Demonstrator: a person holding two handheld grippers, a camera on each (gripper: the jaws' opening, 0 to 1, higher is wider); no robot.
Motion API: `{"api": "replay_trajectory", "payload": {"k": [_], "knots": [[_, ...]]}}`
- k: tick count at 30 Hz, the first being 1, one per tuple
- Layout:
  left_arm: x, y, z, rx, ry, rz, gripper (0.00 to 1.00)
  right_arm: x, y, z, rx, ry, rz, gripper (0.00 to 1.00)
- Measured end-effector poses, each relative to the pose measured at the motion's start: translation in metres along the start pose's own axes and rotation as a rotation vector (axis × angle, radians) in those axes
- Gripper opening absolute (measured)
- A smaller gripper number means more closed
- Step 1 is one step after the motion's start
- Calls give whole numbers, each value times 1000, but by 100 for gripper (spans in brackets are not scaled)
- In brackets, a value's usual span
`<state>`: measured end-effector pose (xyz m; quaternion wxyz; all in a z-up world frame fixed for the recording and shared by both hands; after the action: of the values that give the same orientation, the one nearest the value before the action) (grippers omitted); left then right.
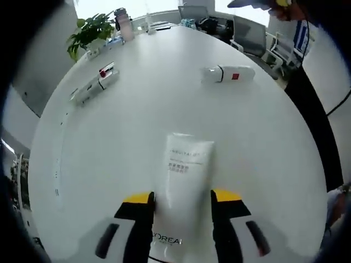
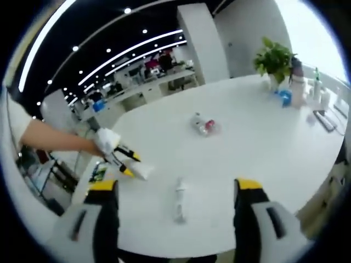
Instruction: Arrange the skincare products in the storage area until every visible bottle or jar stands upright without overlapping.
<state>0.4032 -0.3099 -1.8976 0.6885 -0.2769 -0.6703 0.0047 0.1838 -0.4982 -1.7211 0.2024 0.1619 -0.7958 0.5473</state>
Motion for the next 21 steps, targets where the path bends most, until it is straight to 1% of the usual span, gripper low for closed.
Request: {"api": "replay_trajectory", "payload": {"k": [2, 3, 8, 9, 13, 15, 17, 21], "knots": [[0, 0, 1, -13, 5, -4, 37, -1, 0, 1, 3, -1, -3, 84], [0, -1, 3, -40, 12, -8, 36, -1, -1, 1, 5, -2, -2, 84], [0, 0, 4, -20, 12, -8, 33, -2, -1, 4, -8, 2, 4, 84], [0, 0, 5, -4, 5, -9, 33, -2, 0, 4, -13, 4, 6, 84], [0, -1, 6, -18, -2, -4, 32, -4, 4, 4, -27, 3, 4, 83], [0, -1, 7, -12, -10, -4, 32, -5, 4, 4, -28, 3, 4, 83], [1, -1, 8, -21, -30, -4, 31, -6, 2, 4, -33, 4, 11, 83], [2, -1, 9, -7, -73, 7, 30, -9, 1, 5, -46, 3, 16, 82]]}}
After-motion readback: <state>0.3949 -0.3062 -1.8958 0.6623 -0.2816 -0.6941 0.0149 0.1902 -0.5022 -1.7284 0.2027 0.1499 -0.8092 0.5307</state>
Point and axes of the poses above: the point that each gripper's makers call its tool centre point, and the gripper's own axes: x roughly backward along the fingers, z roughly to its right, y roughly out of its underside, the point moved 1 cm from there along x, roughly backward along the fingers, and after that the axes turned 1 degree about -x, right-handed, at the moved point
